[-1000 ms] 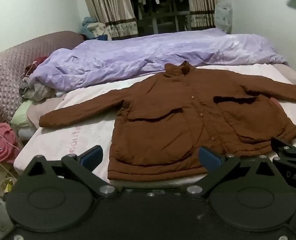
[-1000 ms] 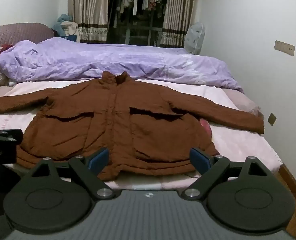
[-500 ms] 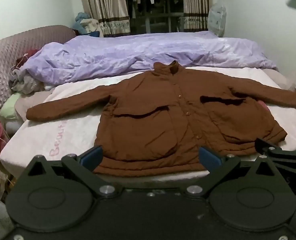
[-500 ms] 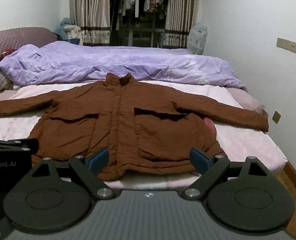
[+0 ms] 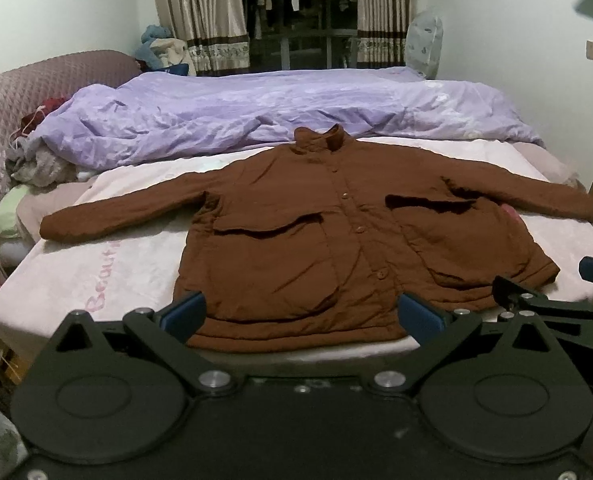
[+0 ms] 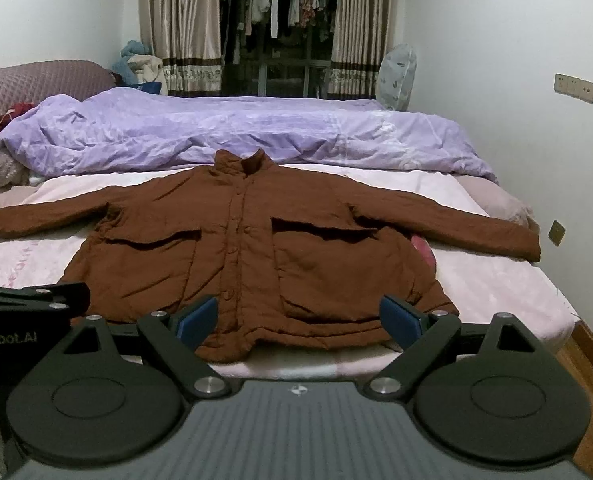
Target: Fold large clothes
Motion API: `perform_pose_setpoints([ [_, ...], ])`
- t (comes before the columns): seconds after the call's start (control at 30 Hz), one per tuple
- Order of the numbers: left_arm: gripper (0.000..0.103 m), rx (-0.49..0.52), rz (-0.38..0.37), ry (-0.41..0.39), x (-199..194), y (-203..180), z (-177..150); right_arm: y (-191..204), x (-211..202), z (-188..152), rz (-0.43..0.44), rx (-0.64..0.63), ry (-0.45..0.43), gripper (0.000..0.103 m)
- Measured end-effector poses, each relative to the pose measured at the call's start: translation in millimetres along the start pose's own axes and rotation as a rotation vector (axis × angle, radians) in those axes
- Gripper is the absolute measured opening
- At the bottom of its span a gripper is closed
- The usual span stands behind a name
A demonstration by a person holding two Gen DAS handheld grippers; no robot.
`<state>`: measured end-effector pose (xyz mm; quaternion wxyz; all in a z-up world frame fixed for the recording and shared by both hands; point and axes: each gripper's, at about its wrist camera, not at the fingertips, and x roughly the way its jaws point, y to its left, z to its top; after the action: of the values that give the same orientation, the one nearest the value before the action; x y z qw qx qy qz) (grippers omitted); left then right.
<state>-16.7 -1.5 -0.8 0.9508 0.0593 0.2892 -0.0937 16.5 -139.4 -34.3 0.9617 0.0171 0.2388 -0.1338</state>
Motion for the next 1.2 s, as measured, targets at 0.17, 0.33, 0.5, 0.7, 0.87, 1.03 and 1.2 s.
perform_pose_setpoints([
  [0.17, 0.103, -0.002, 0.005, 0.006, 1.7, -0.8, 0.1, -0.3, 0.2, -0.6, 0.002, 0.000, -0.001, 0.103],
  [0.33, 0.103, -0.007, 0.010, 0.008, 2.9, -0.3, -0.8, -0.8, 0.0, 0.6, 0.002, 0.001, -0.002, 0.103],
  [0.5, 0.103, -0.015, 0.011, 0.004, 1.9, -1.7, -2.6, -1.4, -0.2, 0.5, 0.003, 0.001, -0.002, 0.103],
  [0.7, 0.103, -0.011, 0.010, 0.006, 2.9, -1.0, -3.2, -1.9, -1.1, 0.5, -0.001, -0.001, -0.005, 0.103],
  [0.87, 0.103, -0.013, 0.010, 0.007, 3.0, 0.0, -2.9, -2.2, -3.0, 2.4, -0.001, 0.000, -0.006, 0.103],
  [1.03, 0.103, -0.012, 0.008, 0.007, 3.3, -0.2, -3.0, -3.1, -3.4, 2.5, -0.001, 0.002, -0.009, 0.103],
  [1.2, 0.103, -0.011, 0.008, 0.006, 3.7, -0.2, -3.2, -5.5, -3.8, 2.3, 0.000, 0.009, -0.013, 0.103],
])
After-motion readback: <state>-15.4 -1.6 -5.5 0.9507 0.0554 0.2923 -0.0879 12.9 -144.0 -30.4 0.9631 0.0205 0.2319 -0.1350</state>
